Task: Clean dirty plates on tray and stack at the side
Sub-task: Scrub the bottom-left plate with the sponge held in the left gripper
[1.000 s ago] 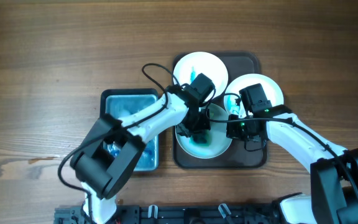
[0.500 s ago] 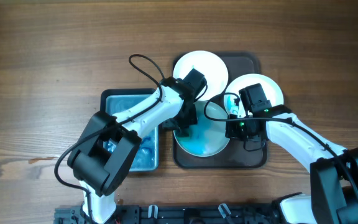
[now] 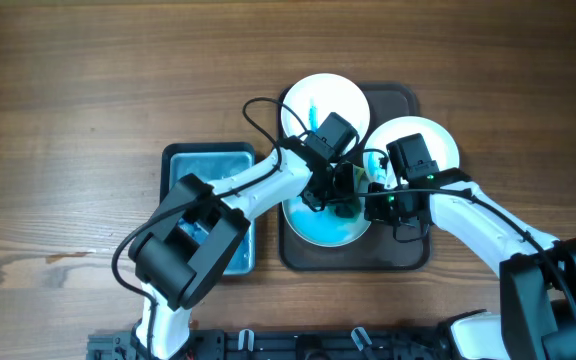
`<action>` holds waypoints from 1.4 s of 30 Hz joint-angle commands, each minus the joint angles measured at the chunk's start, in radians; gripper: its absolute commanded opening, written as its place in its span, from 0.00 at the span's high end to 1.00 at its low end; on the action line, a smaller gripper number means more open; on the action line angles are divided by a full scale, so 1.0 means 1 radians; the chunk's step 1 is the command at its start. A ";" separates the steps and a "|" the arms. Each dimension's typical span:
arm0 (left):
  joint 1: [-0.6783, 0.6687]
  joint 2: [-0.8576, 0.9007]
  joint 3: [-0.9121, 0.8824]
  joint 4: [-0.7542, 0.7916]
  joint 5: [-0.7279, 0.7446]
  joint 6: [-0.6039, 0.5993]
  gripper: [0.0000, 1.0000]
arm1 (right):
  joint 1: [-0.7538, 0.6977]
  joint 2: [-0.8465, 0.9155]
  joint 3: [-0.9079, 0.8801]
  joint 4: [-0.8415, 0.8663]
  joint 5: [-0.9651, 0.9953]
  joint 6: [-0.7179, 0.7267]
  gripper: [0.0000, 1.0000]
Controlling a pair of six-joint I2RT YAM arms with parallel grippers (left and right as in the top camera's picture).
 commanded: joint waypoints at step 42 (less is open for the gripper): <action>-0.063 0.028 0.008 0.140 -0.140 -0.145 0.89 | -0.004 0.026 -0.005 -0.021 0.060 -0.008 0.96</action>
